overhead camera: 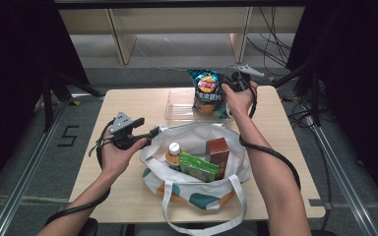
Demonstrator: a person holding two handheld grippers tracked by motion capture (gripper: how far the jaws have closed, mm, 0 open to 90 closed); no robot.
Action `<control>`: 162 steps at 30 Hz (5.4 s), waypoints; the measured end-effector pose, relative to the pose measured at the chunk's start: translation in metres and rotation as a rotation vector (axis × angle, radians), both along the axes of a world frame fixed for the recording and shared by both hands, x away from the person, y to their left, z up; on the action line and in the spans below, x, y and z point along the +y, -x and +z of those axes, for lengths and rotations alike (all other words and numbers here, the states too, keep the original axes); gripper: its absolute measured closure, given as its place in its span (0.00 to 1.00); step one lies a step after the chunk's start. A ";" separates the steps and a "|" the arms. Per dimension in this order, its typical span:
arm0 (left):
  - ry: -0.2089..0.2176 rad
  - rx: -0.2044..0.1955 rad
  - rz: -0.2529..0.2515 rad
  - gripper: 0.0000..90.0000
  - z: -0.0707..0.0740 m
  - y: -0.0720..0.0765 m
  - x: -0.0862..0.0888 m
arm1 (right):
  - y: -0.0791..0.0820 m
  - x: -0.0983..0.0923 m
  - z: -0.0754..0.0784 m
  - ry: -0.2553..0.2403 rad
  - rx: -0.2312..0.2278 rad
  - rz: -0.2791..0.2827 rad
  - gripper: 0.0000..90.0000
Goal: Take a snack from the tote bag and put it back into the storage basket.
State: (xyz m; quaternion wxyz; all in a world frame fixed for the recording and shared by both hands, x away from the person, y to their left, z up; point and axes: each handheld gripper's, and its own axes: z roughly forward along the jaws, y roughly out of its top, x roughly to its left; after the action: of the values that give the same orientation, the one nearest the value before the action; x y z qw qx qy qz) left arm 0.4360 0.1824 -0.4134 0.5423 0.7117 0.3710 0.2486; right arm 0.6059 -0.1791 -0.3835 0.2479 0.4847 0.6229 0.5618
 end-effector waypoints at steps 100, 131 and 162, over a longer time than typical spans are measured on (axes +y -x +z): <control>-0.006 0.012 -0.013 0.32 -0.003 0.002 -0.004 | 0.160 -0.042 0.013 0.076 -0.014 0.152 0.41; -0.003 -0.001 -0.030 0.32 0.001 0.000 -0.011 | 0.235 -0.010 0.009 0.075 0.010 0.296 0.34; 0.002 -0.003 -0.031 0.32 0.003 0.002 -0.011 | 0.249 0.017 -0.005 0.147 0.011 0.259 0.21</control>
State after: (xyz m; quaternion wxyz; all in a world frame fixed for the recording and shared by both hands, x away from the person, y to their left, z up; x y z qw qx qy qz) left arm 0.4344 0.1709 -0.4103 0.5473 0.7165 0.3592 0.2409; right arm 0.3564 -0.1621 -0.3888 0.2044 0.3838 0.7211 0.5393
